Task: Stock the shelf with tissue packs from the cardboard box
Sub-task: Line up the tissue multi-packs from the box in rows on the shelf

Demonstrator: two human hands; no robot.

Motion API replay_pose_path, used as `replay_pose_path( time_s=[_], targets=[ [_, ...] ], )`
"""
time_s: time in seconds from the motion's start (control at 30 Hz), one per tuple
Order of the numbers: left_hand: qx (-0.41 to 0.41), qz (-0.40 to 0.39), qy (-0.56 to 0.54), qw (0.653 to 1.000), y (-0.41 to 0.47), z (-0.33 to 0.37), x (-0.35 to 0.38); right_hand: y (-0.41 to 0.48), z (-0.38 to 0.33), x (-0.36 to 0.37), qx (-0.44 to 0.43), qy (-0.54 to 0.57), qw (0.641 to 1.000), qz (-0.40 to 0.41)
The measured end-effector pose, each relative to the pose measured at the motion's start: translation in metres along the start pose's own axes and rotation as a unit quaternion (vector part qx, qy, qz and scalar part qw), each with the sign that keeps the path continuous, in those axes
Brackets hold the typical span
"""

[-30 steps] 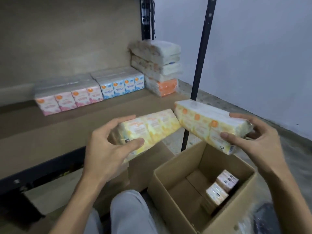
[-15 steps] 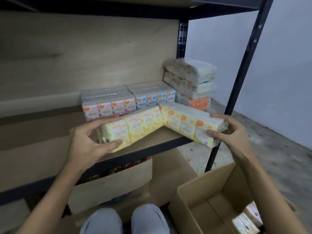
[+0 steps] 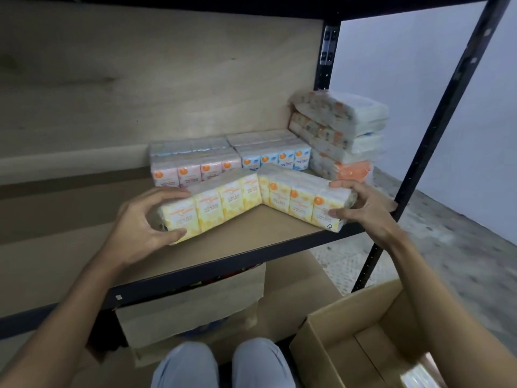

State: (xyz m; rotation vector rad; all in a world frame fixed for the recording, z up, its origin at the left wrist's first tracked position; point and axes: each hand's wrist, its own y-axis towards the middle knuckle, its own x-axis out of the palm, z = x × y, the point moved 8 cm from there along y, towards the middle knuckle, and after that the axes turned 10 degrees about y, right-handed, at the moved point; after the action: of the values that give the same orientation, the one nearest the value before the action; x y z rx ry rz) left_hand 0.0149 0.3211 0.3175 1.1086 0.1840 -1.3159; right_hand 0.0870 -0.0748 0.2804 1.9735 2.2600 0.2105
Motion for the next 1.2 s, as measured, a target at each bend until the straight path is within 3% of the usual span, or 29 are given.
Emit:
replay_pose_path(
  time_s=[0.4, 0.63, 0.83, 0.9, 1.03, 1.2],
  targets=[
    [0.024, -0.082, 0.128, 0.988, 0.008, -0.014, 0.017, 0.014, -0.016, 0.004, 0.030, -0.101, 0.994, -0.028],
    [-0.018, -0.034, 0.085, 0.996, 0.013, -0.013, 0.013, 0.028, -0.016, 0.005, 0.058, -0.108, 0.991, -0.059],
    [-0.054, -0.045, 0.100, 0.993, 0.021, -0.012, 0.010, 0.032, -0.025, 0.010, 0.058, -0.174, 0.982, -0.055],
    [-0.068, -0.050, 0.113, 0.990, 0.027, -0.009, 0.010, 0.039, -0.038, 0.018, 0.020, -0.248, 0.968, -0.037],
    [-0.101, -0.109, 0.163, 0.975, 0.050, -0.006, 0.021, 0.057, -0.063, 0.052, -0.066, -0.417, 0.906, -0.019],
    [-0.216, -0.232, 0.165, 0.934, 0.067, -0.018, 0.046, 0.082, -0.049, 0.088, -0.015, -0.519, 0.852, -0.067]
  ],
)
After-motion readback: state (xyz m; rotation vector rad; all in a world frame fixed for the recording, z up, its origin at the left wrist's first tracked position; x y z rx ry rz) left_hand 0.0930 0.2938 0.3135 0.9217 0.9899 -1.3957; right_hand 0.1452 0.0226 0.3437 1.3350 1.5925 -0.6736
